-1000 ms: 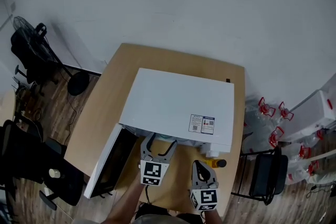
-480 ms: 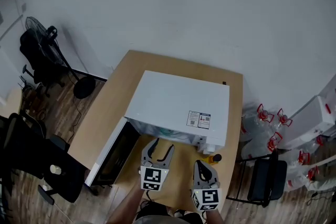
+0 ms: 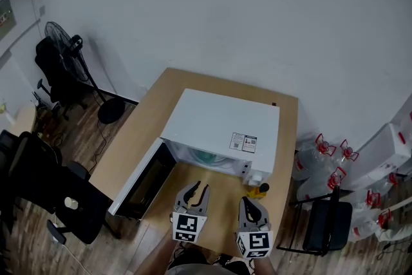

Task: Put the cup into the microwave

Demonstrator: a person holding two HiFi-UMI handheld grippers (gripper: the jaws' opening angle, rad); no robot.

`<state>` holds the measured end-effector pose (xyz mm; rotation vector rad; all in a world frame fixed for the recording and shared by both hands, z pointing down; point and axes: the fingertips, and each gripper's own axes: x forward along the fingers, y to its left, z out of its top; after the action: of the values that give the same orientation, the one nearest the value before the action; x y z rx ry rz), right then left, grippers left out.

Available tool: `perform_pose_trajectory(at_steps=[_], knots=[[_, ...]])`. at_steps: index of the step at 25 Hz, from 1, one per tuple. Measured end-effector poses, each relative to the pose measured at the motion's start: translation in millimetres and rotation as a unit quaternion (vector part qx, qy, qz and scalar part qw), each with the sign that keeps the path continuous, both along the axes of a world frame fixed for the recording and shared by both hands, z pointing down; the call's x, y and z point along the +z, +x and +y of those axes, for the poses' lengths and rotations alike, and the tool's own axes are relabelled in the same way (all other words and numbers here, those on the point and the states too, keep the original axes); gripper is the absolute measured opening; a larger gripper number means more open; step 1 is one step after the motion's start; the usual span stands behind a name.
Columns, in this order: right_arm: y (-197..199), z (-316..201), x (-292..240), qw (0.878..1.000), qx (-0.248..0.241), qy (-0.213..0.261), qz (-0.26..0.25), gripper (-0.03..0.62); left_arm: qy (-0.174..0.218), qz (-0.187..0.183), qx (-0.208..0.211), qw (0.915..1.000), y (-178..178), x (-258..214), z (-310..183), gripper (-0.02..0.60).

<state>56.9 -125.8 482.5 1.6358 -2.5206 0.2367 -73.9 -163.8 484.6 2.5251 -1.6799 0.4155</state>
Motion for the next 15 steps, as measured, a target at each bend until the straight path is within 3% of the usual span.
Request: perform_pose_trajectory(at_steps=[15], knots=[[14.0,43.6,-10.3,1.0,-0.018,0.019,-0.002,0.017,0.0,-0.003,-0.012,0.9999,12.6,-8.6,74.2,0.046]])
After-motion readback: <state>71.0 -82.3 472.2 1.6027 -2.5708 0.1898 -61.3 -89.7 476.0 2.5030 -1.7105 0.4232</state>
